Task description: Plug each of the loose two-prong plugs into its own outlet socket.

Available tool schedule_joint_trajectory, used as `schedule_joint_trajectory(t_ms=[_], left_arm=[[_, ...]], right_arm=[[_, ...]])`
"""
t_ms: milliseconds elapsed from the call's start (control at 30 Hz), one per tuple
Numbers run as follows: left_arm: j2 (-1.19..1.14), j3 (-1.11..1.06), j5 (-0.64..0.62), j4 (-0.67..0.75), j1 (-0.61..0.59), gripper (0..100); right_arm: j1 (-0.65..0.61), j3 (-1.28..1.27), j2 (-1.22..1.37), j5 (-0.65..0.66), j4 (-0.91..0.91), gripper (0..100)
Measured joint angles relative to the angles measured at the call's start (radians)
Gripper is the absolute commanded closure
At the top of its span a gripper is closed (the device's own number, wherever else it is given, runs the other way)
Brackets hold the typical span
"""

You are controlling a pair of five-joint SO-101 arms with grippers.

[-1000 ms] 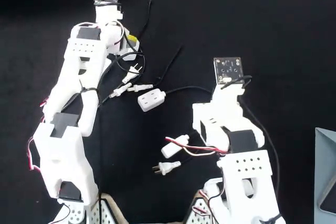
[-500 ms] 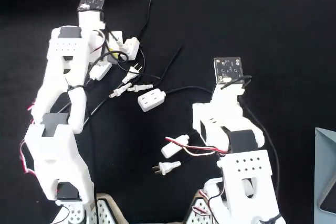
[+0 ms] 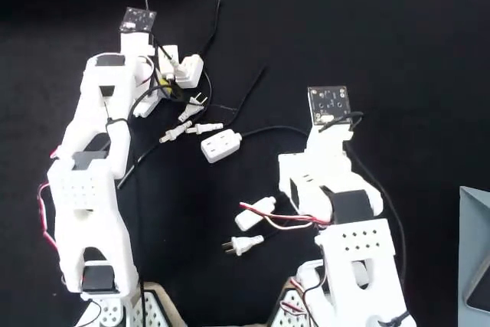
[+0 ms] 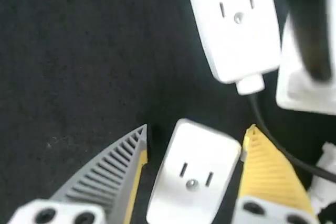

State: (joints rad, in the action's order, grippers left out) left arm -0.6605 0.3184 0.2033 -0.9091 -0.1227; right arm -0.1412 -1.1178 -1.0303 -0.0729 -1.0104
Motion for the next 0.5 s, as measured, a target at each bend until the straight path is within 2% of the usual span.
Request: schedule_joint_trajectory(t_ms=[200,500], left_arm=[[-0.005,0.063,-0.08,0.0,0.002,72],[-0.014,0.127,-0.087,-0.037,0.011,72]], right_arm=[[-0.005,0.0,0.0,0.0,0.0,97.7],[-0.005,0.0,0.0,0.0,0.0,97.7]])
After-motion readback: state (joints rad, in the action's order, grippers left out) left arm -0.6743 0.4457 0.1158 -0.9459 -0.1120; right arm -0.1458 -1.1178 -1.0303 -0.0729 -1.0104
